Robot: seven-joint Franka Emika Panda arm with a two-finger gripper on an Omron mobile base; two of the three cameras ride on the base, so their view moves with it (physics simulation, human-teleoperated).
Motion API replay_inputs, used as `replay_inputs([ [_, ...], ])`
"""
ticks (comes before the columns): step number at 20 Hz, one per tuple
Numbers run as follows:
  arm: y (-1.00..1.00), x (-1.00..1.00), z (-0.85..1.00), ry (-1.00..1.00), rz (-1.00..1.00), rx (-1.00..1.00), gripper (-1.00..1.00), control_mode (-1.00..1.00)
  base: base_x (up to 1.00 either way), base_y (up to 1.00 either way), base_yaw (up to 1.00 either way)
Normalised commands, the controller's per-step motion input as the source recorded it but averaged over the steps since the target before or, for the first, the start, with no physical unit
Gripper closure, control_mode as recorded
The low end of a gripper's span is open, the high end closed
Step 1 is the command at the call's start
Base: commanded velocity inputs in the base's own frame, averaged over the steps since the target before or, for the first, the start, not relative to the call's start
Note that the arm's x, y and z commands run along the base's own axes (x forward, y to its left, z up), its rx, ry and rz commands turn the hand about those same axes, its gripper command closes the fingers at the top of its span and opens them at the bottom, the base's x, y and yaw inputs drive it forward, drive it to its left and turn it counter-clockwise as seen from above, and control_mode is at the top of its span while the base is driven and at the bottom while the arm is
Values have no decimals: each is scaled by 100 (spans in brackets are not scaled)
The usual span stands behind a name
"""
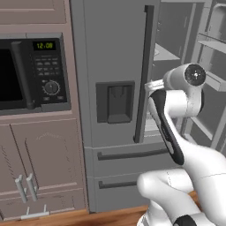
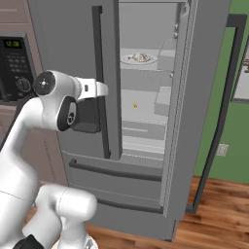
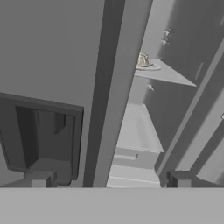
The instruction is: Retrieve the fish from the fridge and place it on the saucepan with marinade on the stove.
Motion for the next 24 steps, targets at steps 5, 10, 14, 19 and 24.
replay_inputs([
  [5,2,-2,-10,-5,7,2,-100,-100,0,0,0],
  [10,10,0,-8,-9,3,5,-100,-100,0,0,0],
  [14,19,0,0,0,0,6,-100,-100,0,0,0],
  [19,10,6,3,0,-1,5,-100,-100,0,0,0],
  [24,0,28,4,0,0,3,-100,-100,0,0,0],
])
